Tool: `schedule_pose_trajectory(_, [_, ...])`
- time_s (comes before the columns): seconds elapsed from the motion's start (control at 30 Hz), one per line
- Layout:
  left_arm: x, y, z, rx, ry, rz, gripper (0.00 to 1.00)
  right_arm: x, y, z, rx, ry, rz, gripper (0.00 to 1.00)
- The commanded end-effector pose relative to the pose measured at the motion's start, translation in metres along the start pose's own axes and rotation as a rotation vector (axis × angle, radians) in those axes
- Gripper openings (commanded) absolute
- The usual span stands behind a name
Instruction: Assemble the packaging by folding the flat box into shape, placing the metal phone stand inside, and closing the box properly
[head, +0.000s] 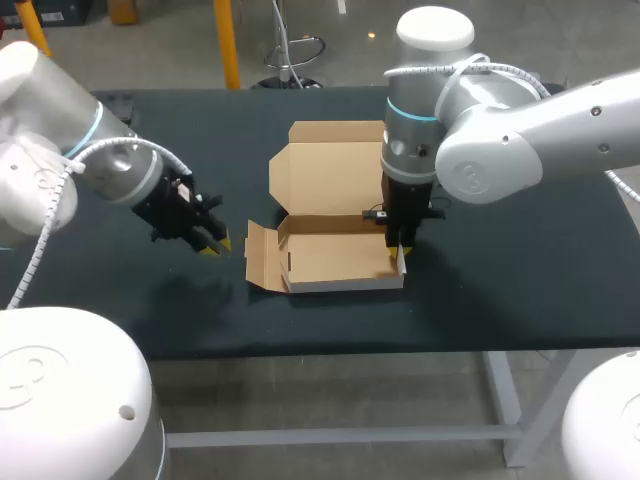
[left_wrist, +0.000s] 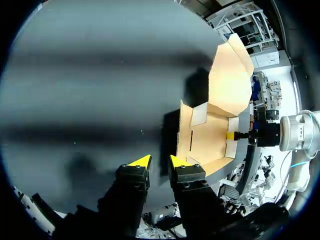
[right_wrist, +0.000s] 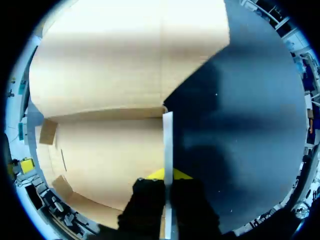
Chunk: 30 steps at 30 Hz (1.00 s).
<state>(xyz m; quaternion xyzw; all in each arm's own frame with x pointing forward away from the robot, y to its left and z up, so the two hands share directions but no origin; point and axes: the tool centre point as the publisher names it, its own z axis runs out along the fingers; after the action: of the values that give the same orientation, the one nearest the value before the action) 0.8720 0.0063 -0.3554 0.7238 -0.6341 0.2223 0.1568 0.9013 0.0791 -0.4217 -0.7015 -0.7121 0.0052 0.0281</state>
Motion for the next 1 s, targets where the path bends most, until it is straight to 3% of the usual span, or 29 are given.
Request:
schedule_pose_trajectory(0.03, [-0.013, 0.000, 0.007, -0.011, 0.110, 0.003, 0.20, 0.001, 0.000, -0.001, 0.002, -0.002, 0.000, 0.00])
schedule_pose_trajectory(0.47, [-0.022, 0.000, 0.031, -0.044, 0.223, 0.041, 0.24, 0.001, 0.000, -0.001, 0.002, -0.002, 0.000, 0.00])
schedule_pose_trajectory(1.0, [-0.004, 0.001, 0.064, -0.109, 0.345, 0.103, 0.24, 0.001, 0.000, -0.001, 0.002, -0.002, 0.000, 0.00])
